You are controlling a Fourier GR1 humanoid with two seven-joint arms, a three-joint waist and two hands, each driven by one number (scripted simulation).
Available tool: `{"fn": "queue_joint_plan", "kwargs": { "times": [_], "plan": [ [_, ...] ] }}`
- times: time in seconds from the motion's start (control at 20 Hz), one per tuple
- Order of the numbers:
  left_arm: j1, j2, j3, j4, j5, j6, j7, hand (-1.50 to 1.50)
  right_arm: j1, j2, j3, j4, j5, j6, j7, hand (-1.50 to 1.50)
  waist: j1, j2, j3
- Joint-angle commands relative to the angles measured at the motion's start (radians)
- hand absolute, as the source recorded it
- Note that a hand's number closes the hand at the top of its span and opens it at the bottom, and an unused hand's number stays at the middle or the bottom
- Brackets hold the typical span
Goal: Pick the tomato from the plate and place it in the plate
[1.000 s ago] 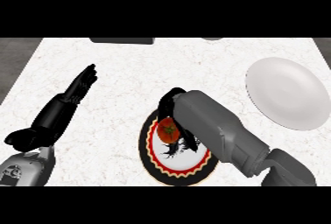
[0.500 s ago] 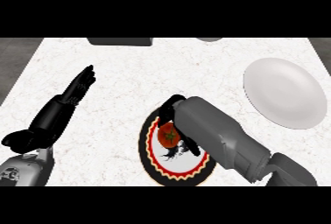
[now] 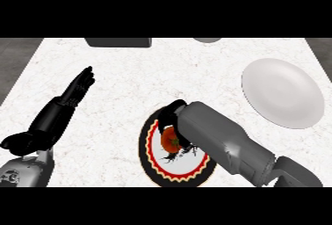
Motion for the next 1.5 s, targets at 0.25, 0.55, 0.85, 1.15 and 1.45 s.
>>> {"fn": "queue_joint_plan", "kwargs": {
  "times": [0.25,0.55,0.85,1.15,1.45],
  "plan": [
    [0.057,0.018,0.065,0.017,0.007,0.031,0.008,0.00,0.235,-0.070,-0.020,-0.181,0.181,-0.649,0.236,1.50,-0.145,-0.034,0.006],
    [0.116,0.037,0.083,0.001,0.010,0.023,-0.002,0.00,0.369,-0.187,-0.003,-0.435,0.329,-0.965,0.343,1.50,-0.146,-0.036,0.003],
    [0.122,0.028,0.082,-0.010,0.018,0.020,-0.001,0.00,0.513,-0.332,0.011,-0.788,0.444,-1.093,0.495,1.50,-0.145,-0.028,0.001],
    [0.094,0.026,0.070,-0.050,0.006,0.025,0.022,0.00,0.650,-0.532,-0.026,-1.205,0.527,-1.086,0.680,1.50,-0.123,-0.016,0.001],
    [0.055,0.027,0.072,-0.026,0.006,0.005,0.010,0.00,0.791,-0.719,-0.120,-1.554,0.662,-1.061,0.873,1.50,-0.075,0.004,0.001]
  ]
}}
